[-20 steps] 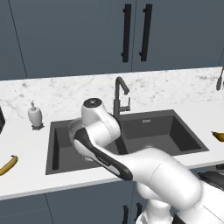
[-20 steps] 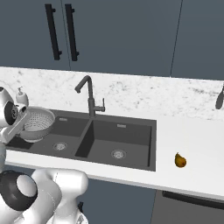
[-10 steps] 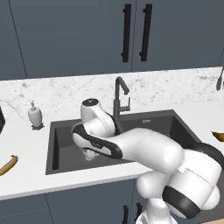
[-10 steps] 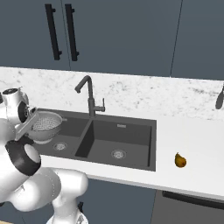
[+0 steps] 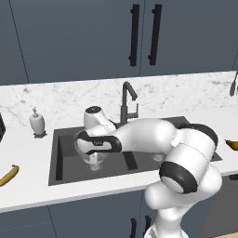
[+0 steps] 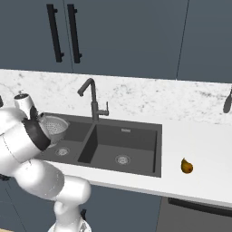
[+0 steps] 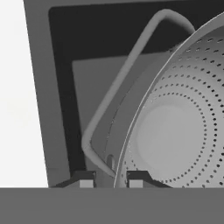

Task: Put the colander in the sink, put the banana, pear in the colander, and turn on the sink faucet and pour water over the colander.

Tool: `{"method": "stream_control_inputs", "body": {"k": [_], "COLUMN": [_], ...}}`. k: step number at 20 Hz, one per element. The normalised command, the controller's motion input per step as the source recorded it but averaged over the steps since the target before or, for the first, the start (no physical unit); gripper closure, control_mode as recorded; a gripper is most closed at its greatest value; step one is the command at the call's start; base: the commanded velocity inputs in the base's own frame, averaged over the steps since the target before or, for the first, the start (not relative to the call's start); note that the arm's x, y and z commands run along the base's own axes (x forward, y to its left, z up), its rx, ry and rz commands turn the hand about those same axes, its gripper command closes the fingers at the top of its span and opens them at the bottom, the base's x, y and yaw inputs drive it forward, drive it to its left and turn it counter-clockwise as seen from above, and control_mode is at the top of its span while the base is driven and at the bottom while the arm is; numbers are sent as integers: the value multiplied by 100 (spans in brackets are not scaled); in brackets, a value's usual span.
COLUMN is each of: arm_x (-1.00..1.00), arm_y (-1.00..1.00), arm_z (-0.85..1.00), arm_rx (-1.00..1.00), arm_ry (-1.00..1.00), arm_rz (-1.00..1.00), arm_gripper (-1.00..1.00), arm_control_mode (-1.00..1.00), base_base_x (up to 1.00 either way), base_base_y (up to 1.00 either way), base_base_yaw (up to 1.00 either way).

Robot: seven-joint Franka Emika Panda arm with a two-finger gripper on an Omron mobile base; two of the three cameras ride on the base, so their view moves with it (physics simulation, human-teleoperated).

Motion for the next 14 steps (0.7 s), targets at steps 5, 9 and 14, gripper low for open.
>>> {"method": "stream_control_inputs", "body": {"k": [5,9,14], "arm_x": [56,42,50], "arm_y": [9,1,4], "arm_z": [-48,-32,-37], "arm_rx": [0,0,-1], "arm_ry": [1,1,0], "arm_rz": [0,0,0], "arm_gripper": [100,100,100], "arm_control_mode": [-100,-100,-100], "base_base_x": [0,0,0], "base_base_y": [0,0,0], "base_base_yaw": [0,0,0]}}
